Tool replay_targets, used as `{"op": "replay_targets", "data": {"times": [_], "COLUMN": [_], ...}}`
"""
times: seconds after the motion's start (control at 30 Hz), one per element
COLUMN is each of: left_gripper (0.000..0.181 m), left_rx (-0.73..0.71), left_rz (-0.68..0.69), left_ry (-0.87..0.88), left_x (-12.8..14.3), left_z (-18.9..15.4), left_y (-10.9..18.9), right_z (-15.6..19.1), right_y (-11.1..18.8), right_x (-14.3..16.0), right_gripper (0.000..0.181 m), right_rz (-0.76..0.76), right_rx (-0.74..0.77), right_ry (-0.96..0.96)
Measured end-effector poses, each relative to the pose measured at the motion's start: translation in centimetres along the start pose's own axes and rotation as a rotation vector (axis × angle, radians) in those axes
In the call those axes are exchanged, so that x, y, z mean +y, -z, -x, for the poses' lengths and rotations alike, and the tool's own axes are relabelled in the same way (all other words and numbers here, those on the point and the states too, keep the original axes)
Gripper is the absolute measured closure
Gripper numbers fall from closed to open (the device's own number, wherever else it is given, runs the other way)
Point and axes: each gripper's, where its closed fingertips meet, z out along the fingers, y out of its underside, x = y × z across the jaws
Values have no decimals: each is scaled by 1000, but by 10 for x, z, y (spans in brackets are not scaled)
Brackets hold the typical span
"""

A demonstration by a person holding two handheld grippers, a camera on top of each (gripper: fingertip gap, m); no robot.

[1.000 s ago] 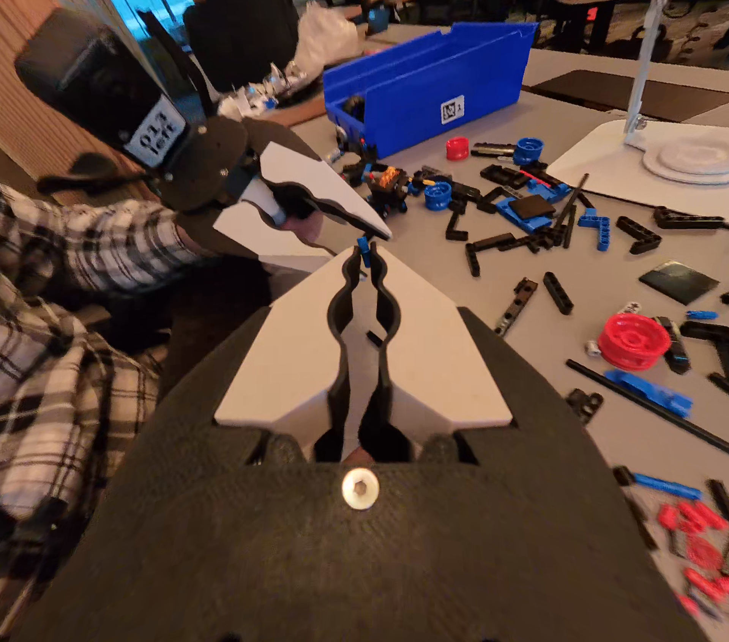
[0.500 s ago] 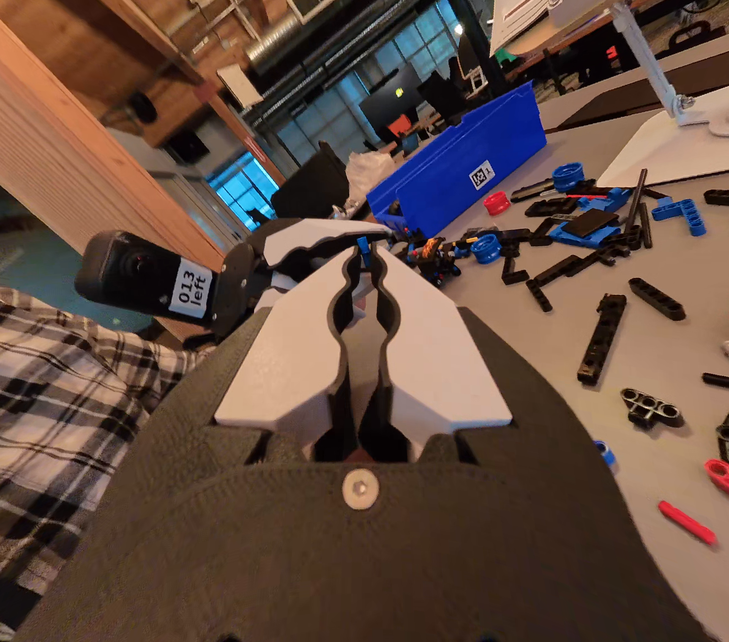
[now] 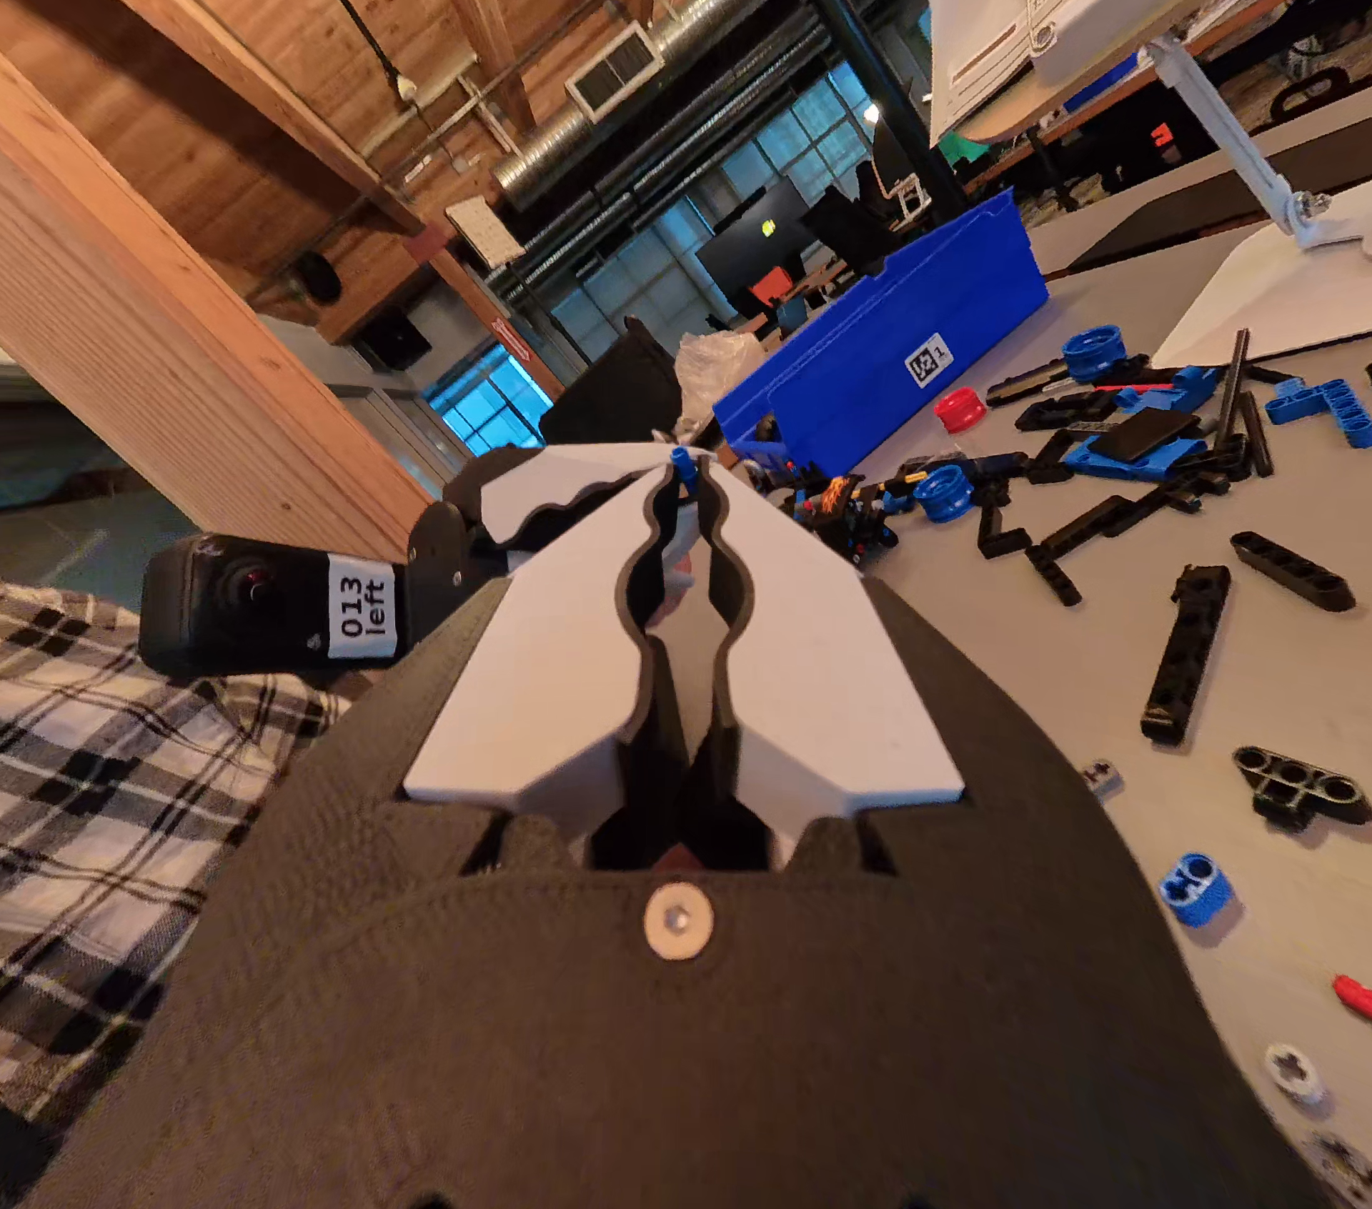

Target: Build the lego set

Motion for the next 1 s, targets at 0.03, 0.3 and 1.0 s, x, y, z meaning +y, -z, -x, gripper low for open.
{"op": "replay_targets", "data": {"times": [0.03,0.3,1.0], "left_gripper": [180,181,164], "left_rx": [8,120,661], "left_rz": [10,59,302], "left_ry": [-33,-229,-162], "left_x": [2,12,87], "left_z": [0,-9,-55], "left_y": [1,2,22], "right_z": [-1,-5,-33], "right_y": [1,8,34], "right_x": [2,14,28], "right_gripper": [180,175,180], "right_rz": [32,256,413], "right_rx": [13,99,251], "right_ry": [28,239,451]}}
